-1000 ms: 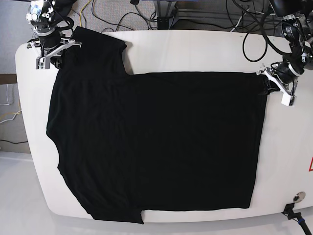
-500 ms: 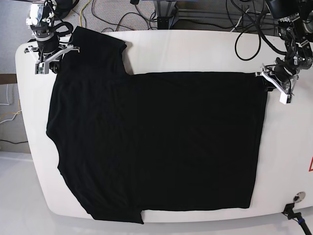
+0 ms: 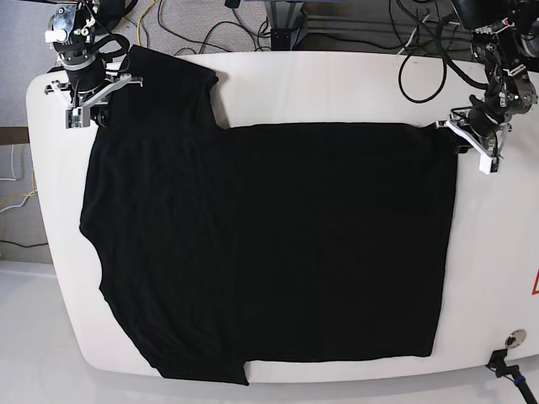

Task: Fold the T-shirt properly
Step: 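Pull the grasped collar-side corners apart to straighten the shirt edge, then lift the collar-side edge with both grippers and draw it toward the hem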

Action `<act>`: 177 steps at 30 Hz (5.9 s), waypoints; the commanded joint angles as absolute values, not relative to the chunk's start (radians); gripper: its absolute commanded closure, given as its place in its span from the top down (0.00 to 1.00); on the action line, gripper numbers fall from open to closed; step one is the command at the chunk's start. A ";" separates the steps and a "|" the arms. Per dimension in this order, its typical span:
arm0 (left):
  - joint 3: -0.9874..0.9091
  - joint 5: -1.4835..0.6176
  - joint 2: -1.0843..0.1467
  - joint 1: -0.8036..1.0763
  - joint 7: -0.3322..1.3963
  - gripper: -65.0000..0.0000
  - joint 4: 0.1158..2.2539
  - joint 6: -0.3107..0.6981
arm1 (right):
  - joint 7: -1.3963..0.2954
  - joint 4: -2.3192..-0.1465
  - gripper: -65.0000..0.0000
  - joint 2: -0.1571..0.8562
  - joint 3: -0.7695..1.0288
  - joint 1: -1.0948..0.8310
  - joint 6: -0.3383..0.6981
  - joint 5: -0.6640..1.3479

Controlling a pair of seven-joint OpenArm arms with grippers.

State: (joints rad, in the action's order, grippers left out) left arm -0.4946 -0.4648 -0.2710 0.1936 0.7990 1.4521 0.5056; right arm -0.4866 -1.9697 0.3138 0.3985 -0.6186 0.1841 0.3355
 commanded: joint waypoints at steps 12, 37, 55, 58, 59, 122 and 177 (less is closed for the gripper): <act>-0.531 -0.471 -0.257 0.326 0.797 0.00 1.666 0.511 | -0.483 -1.992 0.00 0.323 0.563 -0.659 0.279 0.433; -0.552 -0.505 -0.253 0.361 0.806 0.00 1.723 0.608 | -0.614 -1.767 0.63 0.415 0.703 -0.691 0.630 0.471; -0.547 -0.498 -0.258 0.361 0.801 0.00 1.712 0.605 | -0.699 -1.595 0.60 0.453 0.530 -0.557 0.593 0.463; -0.546 -0.498 -0.255 0.362 0.796 0.00 1.712 0.607 | -0.698 -1.593 0.60 0.459 0.463 -0.538 0.594 0.456; -0.546 -0.497 -0.256 0.362 0.801 0.00 1.711 0.607 | -0.698 -1.591 0.60 0.459 0.443 -0.534 0.596 0.455; -0.539 -0.469 -0.298 0.395 0.825 0.02 1.689 0.596 | -0.730 -1.664 0.00 0.206 0.456 -0.512 0.624 0.595; -0.515 -0.469 -0.320 -0.320 0.822 0.02 1.141 0.591 | -0.883 -1.360 0.00 0.182 0.463 0.331 0.622 0.476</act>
State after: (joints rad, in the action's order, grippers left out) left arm -0.5098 -0.4545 -0.2989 -0.2798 0.8440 1.1648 0.5919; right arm -0.9188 -1.3567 0.1715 0.4591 0.2993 0.6174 0.4740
